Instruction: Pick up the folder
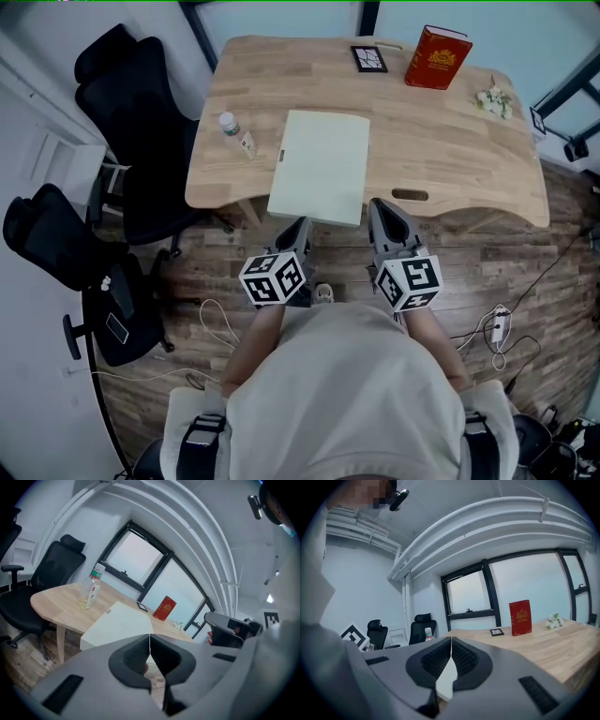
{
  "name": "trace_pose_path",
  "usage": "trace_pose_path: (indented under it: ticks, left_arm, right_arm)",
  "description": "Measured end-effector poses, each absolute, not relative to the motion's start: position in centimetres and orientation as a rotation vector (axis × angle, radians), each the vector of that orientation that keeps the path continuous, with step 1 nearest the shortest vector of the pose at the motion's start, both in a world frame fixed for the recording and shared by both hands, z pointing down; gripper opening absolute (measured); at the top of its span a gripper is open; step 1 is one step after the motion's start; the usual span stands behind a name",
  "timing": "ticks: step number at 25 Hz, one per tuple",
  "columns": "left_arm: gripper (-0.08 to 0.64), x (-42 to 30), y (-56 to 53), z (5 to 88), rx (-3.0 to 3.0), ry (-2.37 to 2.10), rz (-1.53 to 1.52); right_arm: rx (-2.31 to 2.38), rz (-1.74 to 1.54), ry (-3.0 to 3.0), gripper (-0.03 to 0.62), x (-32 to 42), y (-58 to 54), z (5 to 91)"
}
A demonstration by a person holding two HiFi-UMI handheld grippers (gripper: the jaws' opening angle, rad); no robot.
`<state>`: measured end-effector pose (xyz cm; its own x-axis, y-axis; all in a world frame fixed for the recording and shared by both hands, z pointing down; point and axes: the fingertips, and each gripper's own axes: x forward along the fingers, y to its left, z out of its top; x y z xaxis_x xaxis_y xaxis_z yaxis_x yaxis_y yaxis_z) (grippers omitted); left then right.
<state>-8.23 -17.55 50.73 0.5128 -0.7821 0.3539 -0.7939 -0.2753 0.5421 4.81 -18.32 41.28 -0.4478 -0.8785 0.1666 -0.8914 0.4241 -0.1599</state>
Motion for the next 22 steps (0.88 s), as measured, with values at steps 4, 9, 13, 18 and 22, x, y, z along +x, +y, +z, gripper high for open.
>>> trace_pose_path:
  ticks: [4,9,13,18,22]
  left_arm:
    - [0.021,-8.1,-17.8,52.4,2.024,-1.201,0.005]
    - [0.111,-8.3,-17.8,54.3,1.939,-1.141,-0.061]
    - [0.187,-7.6,-17.6,55.9,1.895,-1.077,-0.075]
    - [0.263,-7.3,-17.3,58.3,1.809,-1.027,-0.094]
    - [0.297,-7.2,-17.6,60.2,1.714,-0.977,-0.159]
  right_arm:
    - [1.631,0.38,-2.587,0.02,4.6,-18.7,41.9]
    - [1.632,0.401,-2.56,0.02,4.7,-18.4,42.6]
    - [1.639,0.43,-2.545,0.02,4.8,-18.5,43.2]
    - [1.616,0.45,-2.553,0.02,4.4,-19.0,43.5]
    - [1.588,0.438,-2.566,0.02,4.4,-19.7,43.6]
